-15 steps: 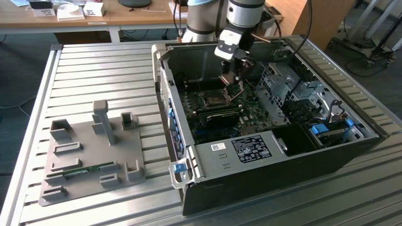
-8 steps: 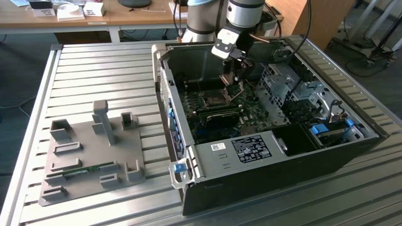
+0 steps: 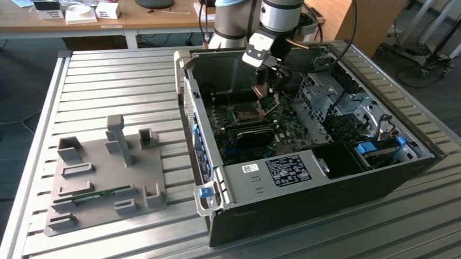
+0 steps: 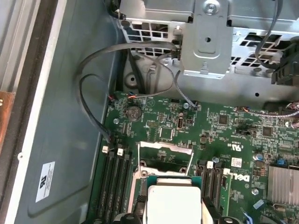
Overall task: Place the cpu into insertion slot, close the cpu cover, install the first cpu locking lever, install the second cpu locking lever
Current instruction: 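Place the cpu into insertion slot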
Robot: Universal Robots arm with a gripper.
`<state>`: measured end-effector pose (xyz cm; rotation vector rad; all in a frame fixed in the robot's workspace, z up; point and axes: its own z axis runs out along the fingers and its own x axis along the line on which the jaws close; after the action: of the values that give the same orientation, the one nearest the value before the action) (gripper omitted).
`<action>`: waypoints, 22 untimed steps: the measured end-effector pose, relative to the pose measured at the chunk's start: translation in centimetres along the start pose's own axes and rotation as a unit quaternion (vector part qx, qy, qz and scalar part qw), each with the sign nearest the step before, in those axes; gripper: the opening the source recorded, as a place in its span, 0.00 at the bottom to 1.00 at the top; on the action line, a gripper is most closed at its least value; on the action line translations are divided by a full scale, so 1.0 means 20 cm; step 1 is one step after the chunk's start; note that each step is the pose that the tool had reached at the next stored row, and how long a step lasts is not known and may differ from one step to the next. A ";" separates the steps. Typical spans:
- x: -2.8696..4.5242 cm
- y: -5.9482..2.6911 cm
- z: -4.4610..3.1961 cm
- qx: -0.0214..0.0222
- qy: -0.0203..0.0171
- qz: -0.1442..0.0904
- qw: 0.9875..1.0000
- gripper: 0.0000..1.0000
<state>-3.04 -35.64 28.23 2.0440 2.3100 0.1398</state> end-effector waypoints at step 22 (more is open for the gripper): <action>0.000 0.001 0.003 0.024 -0.002 0.044 0.999 0.54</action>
<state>-3.02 -35.65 28.16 2.1675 2.2430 0.0857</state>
